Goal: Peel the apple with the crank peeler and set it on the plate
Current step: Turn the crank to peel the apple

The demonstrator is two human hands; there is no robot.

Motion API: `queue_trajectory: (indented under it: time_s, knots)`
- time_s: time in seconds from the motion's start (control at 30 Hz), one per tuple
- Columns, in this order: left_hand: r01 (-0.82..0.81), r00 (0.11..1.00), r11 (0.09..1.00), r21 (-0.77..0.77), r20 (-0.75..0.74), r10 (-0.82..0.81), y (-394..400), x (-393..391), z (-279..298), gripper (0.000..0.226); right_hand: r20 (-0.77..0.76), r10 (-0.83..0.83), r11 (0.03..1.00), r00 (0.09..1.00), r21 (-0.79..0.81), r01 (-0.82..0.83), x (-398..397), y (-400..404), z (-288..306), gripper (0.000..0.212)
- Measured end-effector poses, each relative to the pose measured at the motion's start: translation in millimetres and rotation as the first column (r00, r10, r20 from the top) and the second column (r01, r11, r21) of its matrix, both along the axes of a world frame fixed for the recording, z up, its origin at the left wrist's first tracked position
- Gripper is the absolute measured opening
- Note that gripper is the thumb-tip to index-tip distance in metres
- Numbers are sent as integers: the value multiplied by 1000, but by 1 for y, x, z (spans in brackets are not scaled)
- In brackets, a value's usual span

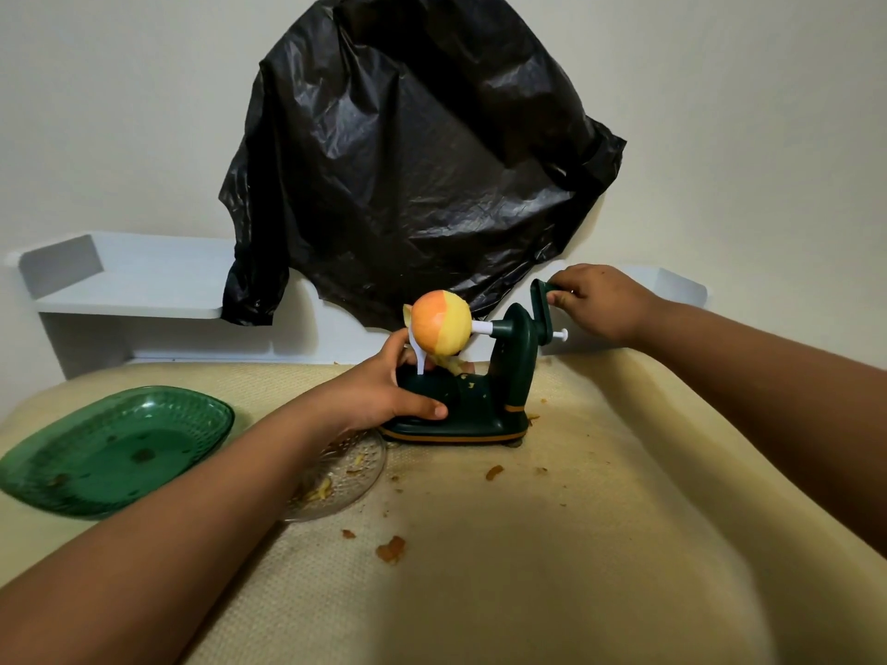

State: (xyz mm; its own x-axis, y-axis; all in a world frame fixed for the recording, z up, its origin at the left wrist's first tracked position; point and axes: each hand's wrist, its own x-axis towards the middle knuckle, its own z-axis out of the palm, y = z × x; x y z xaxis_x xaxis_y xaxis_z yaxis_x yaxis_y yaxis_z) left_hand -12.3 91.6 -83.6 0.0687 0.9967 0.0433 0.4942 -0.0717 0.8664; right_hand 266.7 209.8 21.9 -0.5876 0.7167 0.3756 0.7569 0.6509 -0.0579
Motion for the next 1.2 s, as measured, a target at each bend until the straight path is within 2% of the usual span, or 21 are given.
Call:
queue_trajectory:
  time_s: [0.33,0.47,0.6,0.77,0.93,1.2]
  knots:
    - [1,1000,1000,-3,-6,-1,0,-1,-1,98,83,5,1000,997,-30,-2,-4,3,-7,29]
    - [5,1000,1000,-2,-14,-5,1,-1,-1,99,94,11,999,996,34,-14,-3,2,-8,26]
    - [4,1000,1000,11,-9,-4,1,-2,-4,99,255,-41,996,966,84,20,-5,-4,-25,22]
    - [0,1000,1000,12,-4,1,1,-3,-5,101,172,-54,992,984,123,33,-4,-3,-39,31]
    - [14,1000,1000,13,3,-14,1,-3,-5,97,221,-72,989,973,140,42,-2,-4,-39,30]
    - [-2,1000,1000,2,-12,2,2,-2,-4,98,263,-88,993,961,103,63,3,-17,-52,42]
